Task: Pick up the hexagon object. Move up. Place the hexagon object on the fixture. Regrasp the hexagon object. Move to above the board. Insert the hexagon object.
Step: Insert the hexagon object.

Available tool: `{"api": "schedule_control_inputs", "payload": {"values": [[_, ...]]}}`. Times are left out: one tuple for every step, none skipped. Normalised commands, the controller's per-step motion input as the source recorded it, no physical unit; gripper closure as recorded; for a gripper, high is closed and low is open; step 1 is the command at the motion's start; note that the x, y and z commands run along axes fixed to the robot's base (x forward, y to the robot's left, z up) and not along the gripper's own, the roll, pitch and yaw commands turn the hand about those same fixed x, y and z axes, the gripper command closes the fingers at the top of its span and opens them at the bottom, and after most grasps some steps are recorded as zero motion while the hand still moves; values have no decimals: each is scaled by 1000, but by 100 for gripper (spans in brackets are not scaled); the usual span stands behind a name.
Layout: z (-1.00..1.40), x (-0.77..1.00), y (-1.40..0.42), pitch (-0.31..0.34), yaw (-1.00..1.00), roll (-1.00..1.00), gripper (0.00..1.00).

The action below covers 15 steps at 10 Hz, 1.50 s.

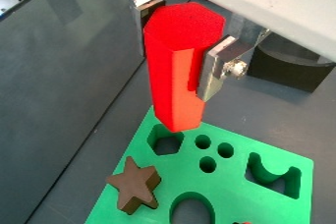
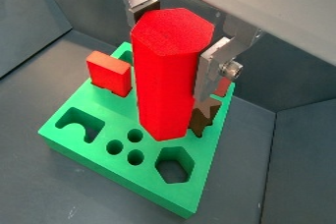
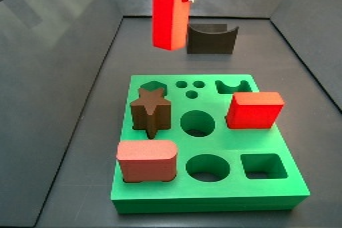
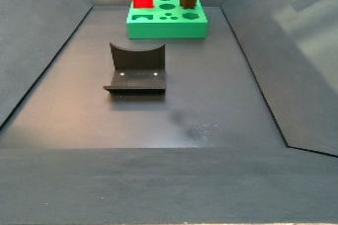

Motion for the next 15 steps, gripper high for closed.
{"api": "schedule_control_inputs", "payload": {"values": [[0,0,6,0,-11,0,100],[-160,0,0,0,0,11,100],[-460,-211,0,-27,-94,81,100],[-454,-183,0,-74,-49,64,100],[-471,-197,0,-40,-83,101,100],[-403,-77,-23,-44,-106,71,100],[-380,-66,0,-59,-123,46,100],[-314,0,-3,-74,-109,14,100],[-277,0,0,-91,-49,1,100],[-366,106,0,-77,-49,16,100],[-340,9,0,-94,-97,0,100],[-326,0,0,-66,-114,17,100],[-311,0,0,-50,-117,20,100],[-334,0,0,-36,-109,34,100],[-289,-9,0,-34,-109,39,100]]}}
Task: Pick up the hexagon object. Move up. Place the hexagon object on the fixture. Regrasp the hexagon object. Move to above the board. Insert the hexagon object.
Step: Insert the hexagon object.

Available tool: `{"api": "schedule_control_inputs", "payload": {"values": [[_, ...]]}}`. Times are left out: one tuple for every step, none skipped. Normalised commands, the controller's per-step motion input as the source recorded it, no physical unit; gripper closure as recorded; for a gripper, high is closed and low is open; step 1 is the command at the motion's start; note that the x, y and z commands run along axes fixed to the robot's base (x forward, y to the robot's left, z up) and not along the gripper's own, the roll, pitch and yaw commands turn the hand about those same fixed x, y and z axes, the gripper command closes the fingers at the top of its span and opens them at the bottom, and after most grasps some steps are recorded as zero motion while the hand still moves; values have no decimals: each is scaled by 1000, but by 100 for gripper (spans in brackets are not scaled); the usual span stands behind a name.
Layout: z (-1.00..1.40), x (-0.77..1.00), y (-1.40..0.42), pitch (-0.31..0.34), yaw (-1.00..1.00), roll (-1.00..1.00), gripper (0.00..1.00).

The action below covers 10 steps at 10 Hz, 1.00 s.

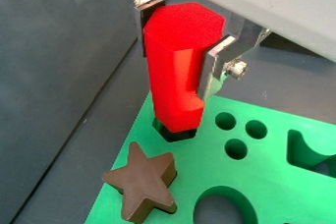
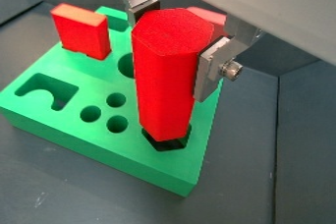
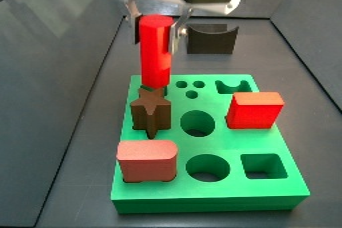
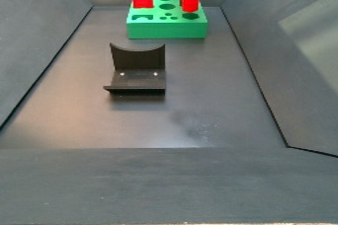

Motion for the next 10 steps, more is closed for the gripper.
{"api": "schedule_control_inputs", "payload": {"values": [[-237,0,0,-36,-86,14,100],[-237,0,0,-46,-69,16,100],[-200,0,0,-41,-34,3,100],[-154,0,0,-43,-14,0,100],[-129,0,0,-43,-3,0,100],[-103,0,-46,-69,-26,0,100],[-63,0,-91,-73,0,0,100],[-100,34,-71,-81,0,0,100],[-154,143,-23,-67,60,4,100],[-209,157,0,-54,131,23,100]]}}
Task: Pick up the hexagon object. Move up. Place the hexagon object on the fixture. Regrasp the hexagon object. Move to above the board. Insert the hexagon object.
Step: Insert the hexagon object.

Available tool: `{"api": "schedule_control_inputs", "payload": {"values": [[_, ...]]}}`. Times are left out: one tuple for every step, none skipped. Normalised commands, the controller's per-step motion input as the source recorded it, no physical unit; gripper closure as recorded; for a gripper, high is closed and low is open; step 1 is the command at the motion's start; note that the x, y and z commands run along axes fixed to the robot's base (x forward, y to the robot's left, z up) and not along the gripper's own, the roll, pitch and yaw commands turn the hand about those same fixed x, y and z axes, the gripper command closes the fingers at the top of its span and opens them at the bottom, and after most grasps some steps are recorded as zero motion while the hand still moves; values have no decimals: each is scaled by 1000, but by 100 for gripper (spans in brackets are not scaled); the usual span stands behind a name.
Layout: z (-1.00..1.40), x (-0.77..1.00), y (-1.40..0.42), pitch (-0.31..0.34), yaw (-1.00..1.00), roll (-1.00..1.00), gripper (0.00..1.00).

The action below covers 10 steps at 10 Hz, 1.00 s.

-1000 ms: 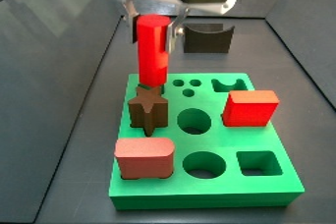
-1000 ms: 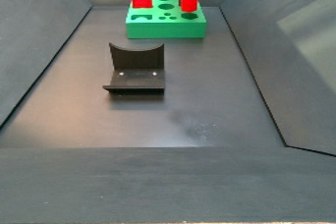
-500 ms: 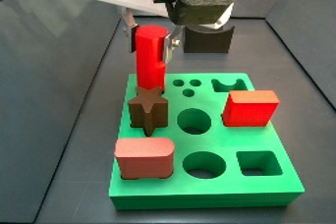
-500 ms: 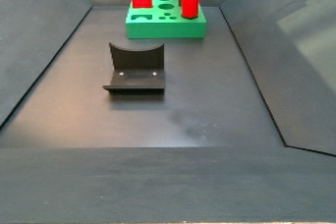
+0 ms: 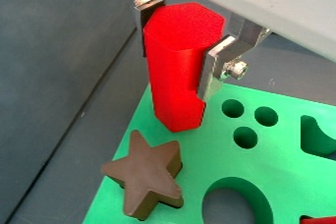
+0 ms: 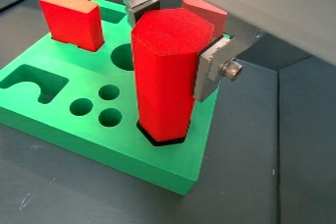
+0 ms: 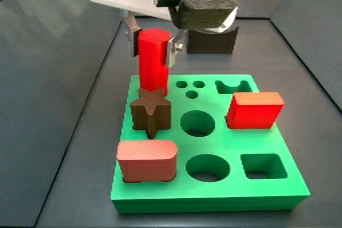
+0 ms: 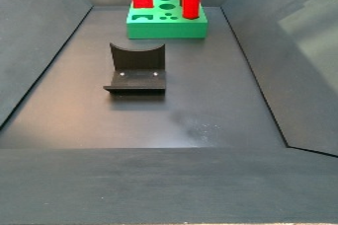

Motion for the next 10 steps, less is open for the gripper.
{"api": "schedule_control_inputs", "payload": {"values": [[-243,106,23,-31,163,46,100],[-211,26,34,0,117,59,100],[-206,0,69,0,77,76,100],[-180,-29,83,0,43,66,100],[-226,0,49,0,34,69,100],[-229,0,0,-6,0,66,100],[-460,49,-154,-44,0,96,100],[-531,0,-186,-210,-31,6,100],[-540,-160,-89,-341,-120,-67,100],[-551,-154,0,-351,-100,-69,100]]}}
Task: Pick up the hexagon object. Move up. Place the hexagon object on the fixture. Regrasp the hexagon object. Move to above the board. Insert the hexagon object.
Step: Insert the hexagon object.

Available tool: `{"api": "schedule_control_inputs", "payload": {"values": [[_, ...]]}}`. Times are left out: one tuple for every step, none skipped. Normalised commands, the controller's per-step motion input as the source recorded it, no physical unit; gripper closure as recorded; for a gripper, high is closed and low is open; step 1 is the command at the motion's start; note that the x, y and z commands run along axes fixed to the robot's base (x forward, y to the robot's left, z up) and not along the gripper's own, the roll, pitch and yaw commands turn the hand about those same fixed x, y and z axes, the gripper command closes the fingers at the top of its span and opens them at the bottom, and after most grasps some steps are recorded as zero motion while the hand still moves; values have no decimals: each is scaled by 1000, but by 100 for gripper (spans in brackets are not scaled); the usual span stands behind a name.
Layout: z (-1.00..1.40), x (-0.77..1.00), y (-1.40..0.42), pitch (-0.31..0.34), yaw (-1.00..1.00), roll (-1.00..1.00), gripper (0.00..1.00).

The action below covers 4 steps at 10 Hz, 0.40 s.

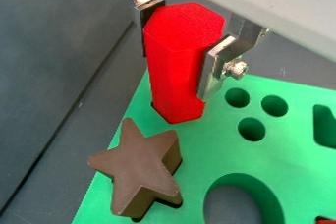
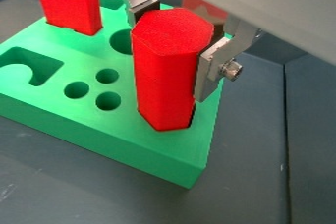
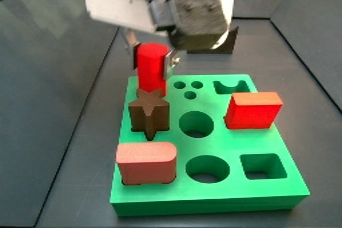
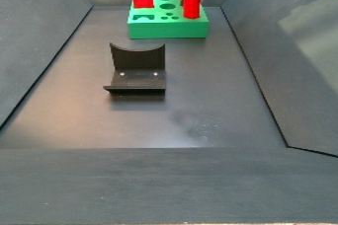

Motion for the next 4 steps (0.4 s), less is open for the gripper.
{"api": "schedule_control_inputs", "payload": {"values": [[-574,-134,0,-340,-43,-24,100],[-594,-194,6,-339,0,0,100],[0,-91,0,-46,-69,0,100],[0,0,0,0,0,0,100]]}}
